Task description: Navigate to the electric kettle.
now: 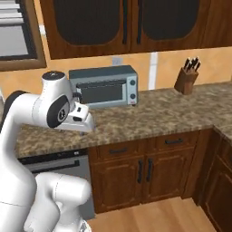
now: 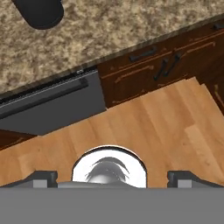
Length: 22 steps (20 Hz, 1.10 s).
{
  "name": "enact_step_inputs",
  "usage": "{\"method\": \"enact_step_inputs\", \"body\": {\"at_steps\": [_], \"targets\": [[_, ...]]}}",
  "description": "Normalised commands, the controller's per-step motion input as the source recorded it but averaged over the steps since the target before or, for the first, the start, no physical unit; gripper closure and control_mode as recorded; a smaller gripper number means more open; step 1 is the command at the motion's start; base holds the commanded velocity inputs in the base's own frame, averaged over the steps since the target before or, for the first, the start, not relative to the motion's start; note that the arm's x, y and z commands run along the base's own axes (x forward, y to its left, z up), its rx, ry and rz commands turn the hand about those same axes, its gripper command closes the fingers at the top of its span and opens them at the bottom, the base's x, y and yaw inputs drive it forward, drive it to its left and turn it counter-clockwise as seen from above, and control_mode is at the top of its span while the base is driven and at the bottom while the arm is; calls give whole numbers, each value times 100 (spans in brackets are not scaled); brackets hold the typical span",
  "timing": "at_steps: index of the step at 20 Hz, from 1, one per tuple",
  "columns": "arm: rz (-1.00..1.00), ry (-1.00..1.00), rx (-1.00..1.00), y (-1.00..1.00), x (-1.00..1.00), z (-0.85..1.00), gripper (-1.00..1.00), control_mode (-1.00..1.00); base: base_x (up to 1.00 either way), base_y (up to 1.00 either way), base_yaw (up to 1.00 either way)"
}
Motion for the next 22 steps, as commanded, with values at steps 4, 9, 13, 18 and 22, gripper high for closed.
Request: {"method": "enact_step_inputs", "body": {"at_steps": [4,9,13,18,22], "targets": [[0,0,0,0,0,0,-100,100,97,18,35],[0,0,0,0,0,0,-100,100,65,0,29],[0,0,0,0,0,0,-100,100,23,-6,21],[0,0,0,0,0,0,-100,100,14,-17,19],[0,0,0,0,0,0,-100,100,15,-19,15]]}}
